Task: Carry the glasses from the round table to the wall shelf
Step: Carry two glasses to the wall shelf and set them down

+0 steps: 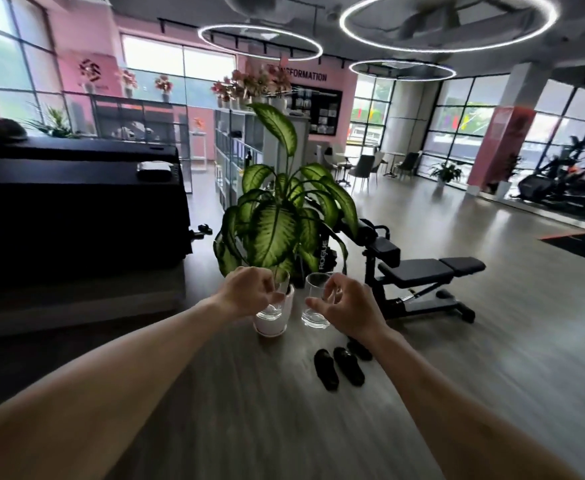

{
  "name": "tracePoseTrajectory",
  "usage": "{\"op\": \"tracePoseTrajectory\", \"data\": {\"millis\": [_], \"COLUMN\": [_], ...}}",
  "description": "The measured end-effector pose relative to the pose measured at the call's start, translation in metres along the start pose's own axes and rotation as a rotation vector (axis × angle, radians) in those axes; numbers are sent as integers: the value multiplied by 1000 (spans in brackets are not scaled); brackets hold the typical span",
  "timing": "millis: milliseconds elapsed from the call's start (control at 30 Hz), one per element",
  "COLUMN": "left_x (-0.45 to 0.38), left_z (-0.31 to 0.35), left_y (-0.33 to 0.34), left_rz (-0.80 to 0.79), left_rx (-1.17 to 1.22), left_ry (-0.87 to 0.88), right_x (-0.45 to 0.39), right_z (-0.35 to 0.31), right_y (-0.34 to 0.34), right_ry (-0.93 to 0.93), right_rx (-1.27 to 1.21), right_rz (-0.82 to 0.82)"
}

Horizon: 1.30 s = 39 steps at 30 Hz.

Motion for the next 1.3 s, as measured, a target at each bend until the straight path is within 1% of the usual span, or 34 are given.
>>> {"op": "tracePoseTrajectory", "data": {"millis": [367, 633, 733, 967, 1100, 1200, 1300], "left_x": [-110, -219, -247, -287, -307, -321, -344], "left_z": [-149, -236, -267, -352, -396, -434, -480], "left_y": [-7, -16, -26, -48, -55, -59, -65], "left_rz": [63, 186, 233, 296, 328, 362, 361], "left_rx": [-143, -215, -227, -287, -299, -296, -291], "left_ry": [-149, -281, -329, -455, -493, -513, -519], "right_x": [-139, -270, -309, -361, -384, -400, -422], "right_z": [-32, -70, -85, -117, -134, -150, -173], "right_y": [181, 295, 331, 424, 475, 518, 563], "right_ry": [-112, -291, -326, -397, -414, -430, -461], "right_rx": [-125, -228, -258, -313, -348, -339, -317], "right_rz": [-141, -240, -252, -319, -348, -376, -386]}}
Point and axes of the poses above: each hand's wrist, its own x-axis away from the middle knuckle, its own y-axis out of the palm, z = x × y, the point moved 9 cm from there along -x, towards the middle knuckle, and after that the axes turned 15 degrees about z, right-handed, at the moved point
